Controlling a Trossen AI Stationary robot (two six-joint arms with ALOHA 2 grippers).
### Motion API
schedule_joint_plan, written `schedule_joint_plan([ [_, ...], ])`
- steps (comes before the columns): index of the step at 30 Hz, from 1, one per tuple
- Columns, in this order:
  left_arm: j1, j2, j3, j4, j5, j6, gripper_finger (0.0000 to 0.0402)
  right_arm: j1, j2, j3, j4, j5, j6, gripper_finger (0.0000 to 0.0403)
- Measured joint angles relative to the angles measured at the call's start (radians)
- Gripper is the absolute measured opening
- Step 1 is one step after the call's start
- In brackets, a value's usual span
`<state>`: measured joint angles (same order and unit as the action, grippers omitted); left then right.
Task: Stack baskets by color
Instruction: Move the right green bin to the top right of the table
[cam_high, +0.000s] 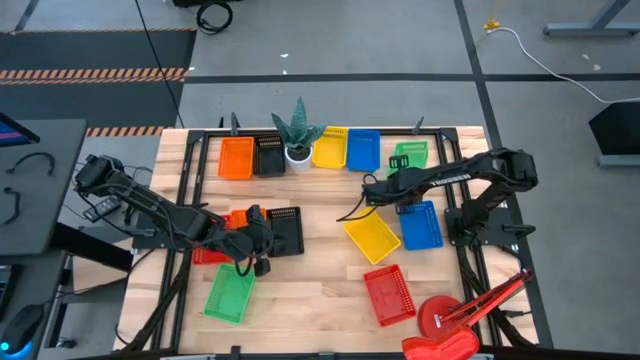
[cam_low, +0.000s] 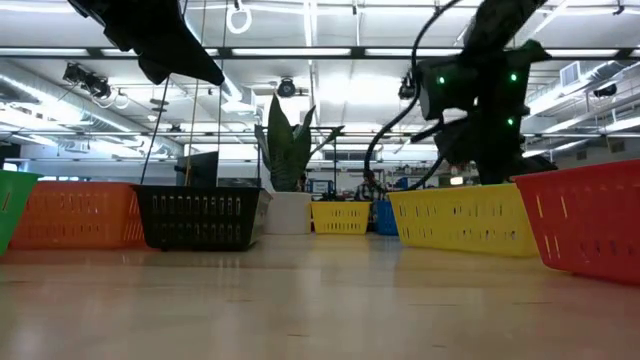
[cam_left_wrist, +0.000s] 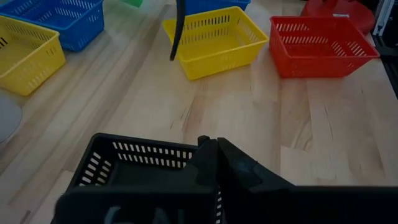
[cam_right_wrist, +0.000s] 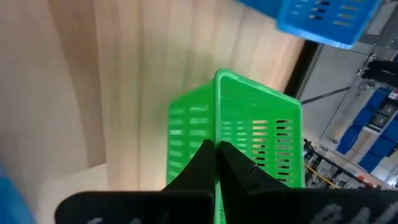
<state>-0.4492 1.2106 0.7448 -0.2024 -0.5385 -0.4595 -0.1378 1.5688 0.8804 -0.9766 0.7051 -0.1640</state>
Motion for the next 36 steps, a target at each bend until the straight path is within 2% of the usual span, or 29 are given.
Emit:
schedule_joint_plan([
  [7, 0.000, 0.000, 0.000, 0.001, 0.000, 0.000, 0.0019, -0.079, -0.038, -0.077, 0.196, -0.034, -0.156, 0.0005],
  [13, 0.000, 0.000, 0.000, 0.003, 0.000, -0.002, 0.0011, -0.140, -0.122, -0.113, 0.320, -0.077, -0.301, 0.0011],
  [18, 0.000, 0.000, 0.000, 0.006, -0.005, -0.009, 0.0010, -0.200, -0.172, -0.144, 0.375, -0.114, -0.364, 0.0021],
  [25, 0.000, 0.000, 0.000, 0.012, -0.017, -0.028, 0.0019, -0.266, -0.174, -0.186, 0.477, -0.126, -0.435, 0.0044],
  [31, 0.000, 0.000, 0.000, 0.012, -0.018, -0.028, 0.0010, -0.253, -0.174, -0.214, 0.556, -0.120, -0.442, 0.0084],
  [36, 0.000, 0.000, 0.000, 0.012, -0.018, -0.028, 0.0013, -0.191, -0.198, -0.214, 0.565, -0.050, -0.397, 0.0113],
])
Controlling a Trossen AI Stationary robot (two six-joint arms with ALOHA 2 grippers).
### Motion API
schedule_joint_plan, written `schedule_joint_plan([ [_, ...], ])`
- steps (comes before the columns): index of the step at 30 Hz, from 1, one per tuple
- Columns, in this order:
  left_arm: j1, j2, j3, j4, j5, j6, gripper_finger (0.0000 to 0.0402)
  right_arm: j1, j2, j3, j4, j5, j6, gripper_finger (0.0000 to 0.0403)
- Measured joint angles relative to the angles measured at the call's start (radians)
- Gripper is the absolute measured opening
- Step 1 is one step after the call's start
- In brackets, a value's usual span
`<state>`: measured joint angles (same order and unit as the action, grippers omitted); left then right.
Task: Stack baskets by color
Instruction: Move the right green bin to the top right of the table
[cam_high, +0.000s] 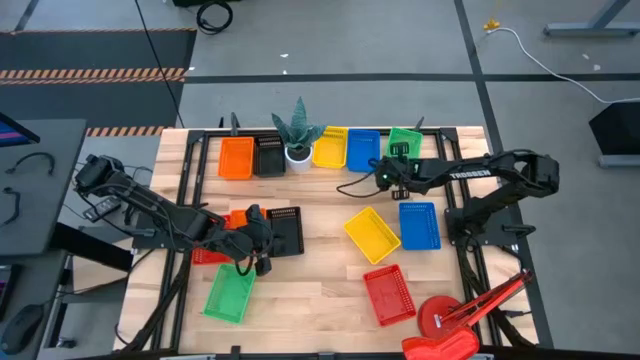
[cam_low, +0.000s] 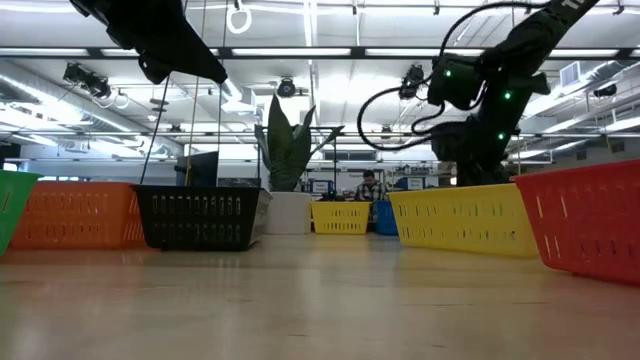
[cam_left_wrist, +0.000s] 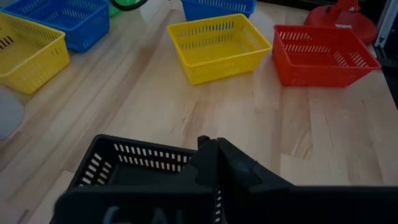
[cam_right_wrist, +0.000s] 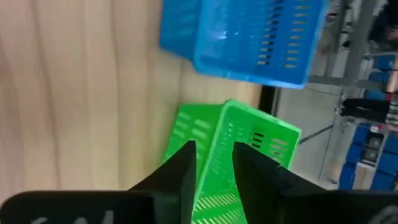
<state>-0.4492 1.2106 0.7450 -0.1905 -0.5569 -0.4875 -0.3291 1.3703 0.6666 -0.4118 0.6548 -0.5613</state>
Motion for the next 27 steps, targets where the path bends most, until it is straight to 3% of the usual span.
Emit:
schedule_joint_plan([
  [7, 0.000, 0.000, 0.000, 0.000, -0.028, 0.001, 0.0017, 0.026, -0.081, 0.000, 0.138, -0.095, 0.249, 0.0103],
  [11, 0.003, 0.000, 0.000, 0.001, -0.034, 0.001, 0.0010, -0.039, -0.082, 0.001, 0.285, 0.017, 0.545, 0.0056],
  [14, 0.003, 0.000, 0.000, 0.003, -0.035, 0.001, 0.0010, -0.130, -0.049, 0.002, 0.275, 0.049, 0.734, 0.0011],
  [17, 0.003, 0.000, 0.000, 0.005, -0.035, 0.001, 0.0014, -0.215, 0.002, 0.001, 0.260, 0.058, 0.844, 0.0010],
  [21, 0.003, 0.000, 0.000, 0.005, -0.034, 0.001, 0.0019, -0.304, 0.075, 0.001, 0.274, 0.047, 0.894, 0.0004],
  [27, 0.003, 0.000, 0.000, 0.005, -0.034, 0.001, 0.0011, -0.343, 0.179, 0.001, 0.396, -0.026, 0.896, 0.0003],
])
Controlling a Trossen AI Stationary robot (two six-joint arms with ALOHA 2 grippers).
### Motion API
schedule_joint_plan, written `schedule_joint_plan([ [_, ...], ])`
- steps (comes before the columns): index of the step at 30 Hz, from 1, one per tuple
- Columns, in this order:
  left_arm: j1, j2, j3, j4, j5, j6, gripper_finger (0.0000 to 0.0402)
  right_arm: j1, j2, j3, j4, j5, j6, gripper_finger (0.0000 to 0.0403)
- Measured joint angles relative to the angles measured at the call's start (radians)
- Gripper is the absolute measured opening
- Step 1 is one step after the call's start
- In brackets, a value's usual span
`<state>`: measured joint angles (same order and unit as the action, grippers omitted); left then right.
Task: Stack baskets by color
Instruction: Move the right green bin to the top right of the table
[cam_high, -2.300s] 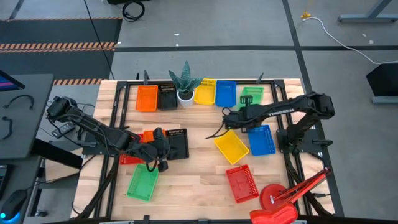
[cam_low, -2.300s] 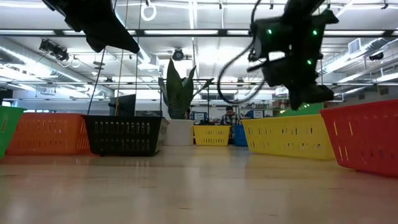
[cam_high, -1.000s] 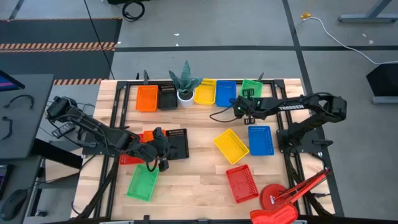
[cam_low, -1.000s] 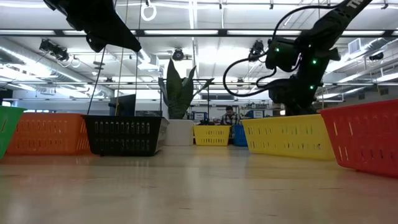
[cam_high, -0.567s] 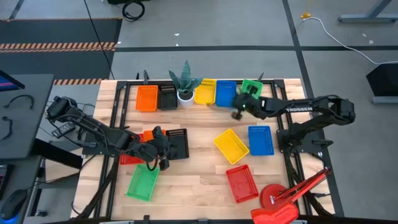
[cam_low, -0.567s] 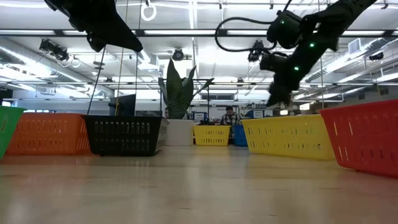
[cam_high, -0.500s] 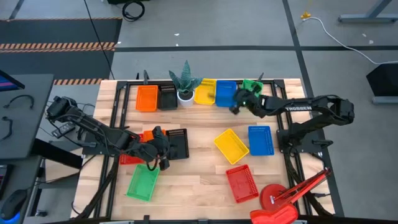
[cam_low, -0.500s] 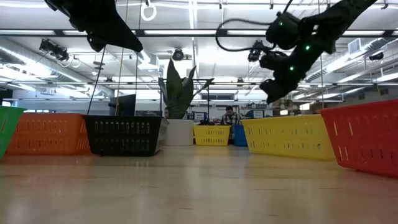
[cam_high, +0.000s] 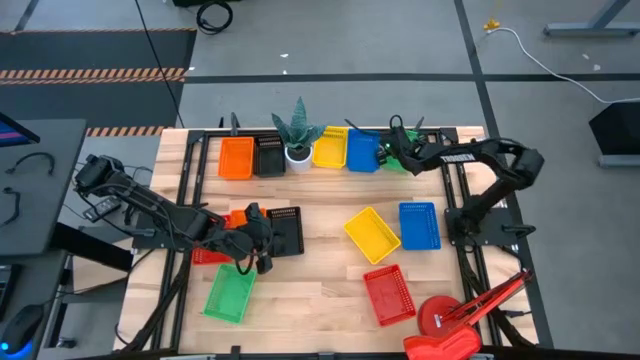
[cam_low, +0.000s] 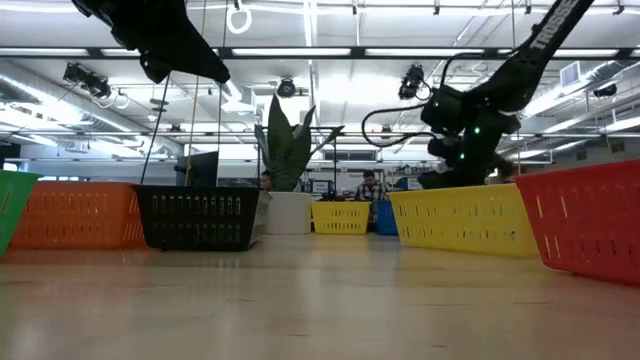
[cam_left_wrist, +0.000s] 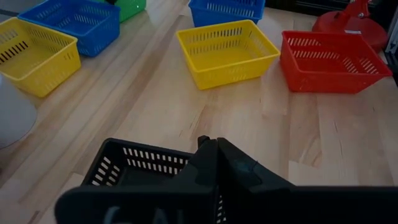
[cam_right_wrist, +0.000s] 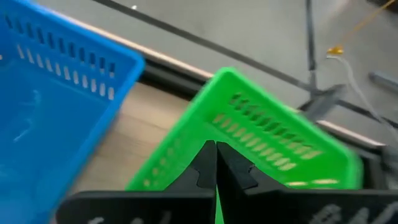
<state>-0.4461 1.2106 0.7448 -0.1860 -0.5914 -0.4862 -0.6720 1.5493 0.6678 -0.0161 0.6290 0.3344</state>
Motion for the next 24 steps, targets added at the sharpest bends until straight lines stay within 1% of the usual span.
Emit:
schedule_joint_plan([
  [3, 0.000, 0.000, 0.000, 0.000, 0.000, 0.000, 0.0011, -0.011, 0.053, 0.000, 0.054, -0.059, -0.001, 0.0002],
  [6, 0.000, 0.000, 0.000, 0.000, 0.000, 0.000, 0.0016, -0.013, 0.088, 0.000, 0.095, -0.123, -0.038, 0.0002],
  [10, 0.000, 0.000, 0.000, 0.000, 0.000, 0.000, 0.0019, -0.003, 0.096, 0.000, 0.127, -0.162, -0.106, 0.0002],
  [16, 0.000, 0.000, 0.000, 0.000, 0.000, 0.000, 0.0010, 0.025, 0.038, 0.000, 0.128, -0.218, -0.221, 0.0001],
  [19, 0.000, 0.000, 0.000, 0.000, 0.000, 0.000, 0.0012, 0.035, -0.002, 0.000, 0.120, -0.252, -0.235, 0.0001],
  [21, 0.000, 0.000, 0.000, 0.000, 0.000, 0.000, 0.0016, 0.045, -0.028, 0.000, 0.113, -0.251, -0.233, 0.0000],
  [24, 0.000, 0.000, 0.000, 0.000, 0.000, 0.000, 0.0019, 0.076, -0.076, 0.000, 0.096, -0.191, -0.211, 0.0000],
])
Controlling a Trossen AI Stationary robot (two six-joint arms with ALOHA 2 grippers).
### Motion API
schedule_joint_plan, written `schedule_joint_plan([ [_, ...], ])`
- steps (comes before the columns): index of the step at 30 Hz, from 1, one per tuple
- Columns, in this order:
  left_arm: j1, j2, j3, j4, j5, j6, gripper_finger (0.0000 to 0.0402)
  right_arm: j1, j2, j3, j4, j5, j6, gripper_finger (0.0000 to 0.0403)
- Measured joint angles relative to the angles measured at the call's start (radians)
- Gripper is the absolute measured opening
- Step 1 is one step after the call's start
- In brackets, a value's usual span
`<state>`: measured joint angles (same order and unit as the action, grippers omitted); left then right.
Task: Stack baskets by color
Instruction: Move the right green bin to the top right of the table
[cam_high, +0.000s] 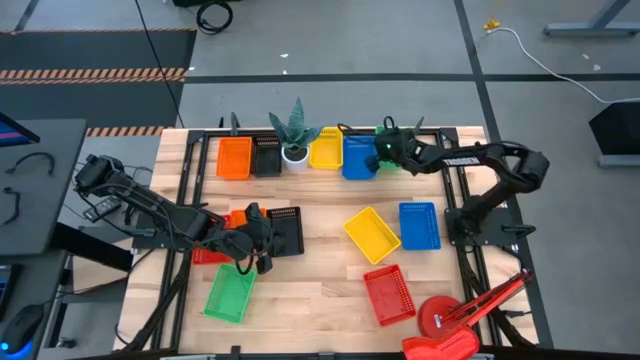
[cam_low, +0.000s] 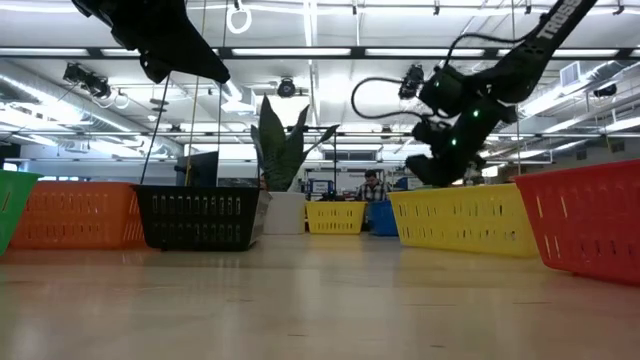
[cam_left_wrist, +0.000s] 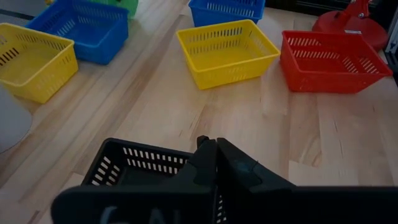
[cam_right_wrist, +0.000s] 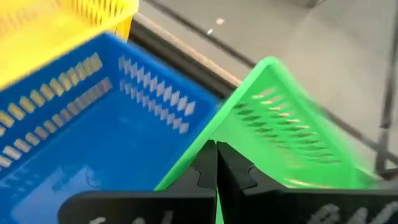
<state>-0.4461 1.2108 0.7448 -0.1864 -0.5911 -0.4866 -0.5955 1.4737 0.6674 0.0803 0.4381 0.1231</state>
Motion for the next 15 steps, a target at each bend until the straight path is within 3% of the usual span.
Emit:
schedule_joint_plan([
  [5, 0.000, 0.000, 0.000, 0.000, 0.000, 0.000, 0.0013, 0.101, -0.071, 0.000, -0.046, 0.088, 0.005, 0.0000],
  [11, 0.000, 0.000, 0.000, 0.000, 0.000, 0.000, 0.0013, 0.242, -0.085, 0.000, -0.062, 0.066, -0.045, 0.0000],
  [15, 0.000, 0.000, 0.000, 0.000, 0.000, 0.000, 0.0019, 0.242, -0.085, 0.000, -0.111, 0.138, -0.022, 0.0000],
])
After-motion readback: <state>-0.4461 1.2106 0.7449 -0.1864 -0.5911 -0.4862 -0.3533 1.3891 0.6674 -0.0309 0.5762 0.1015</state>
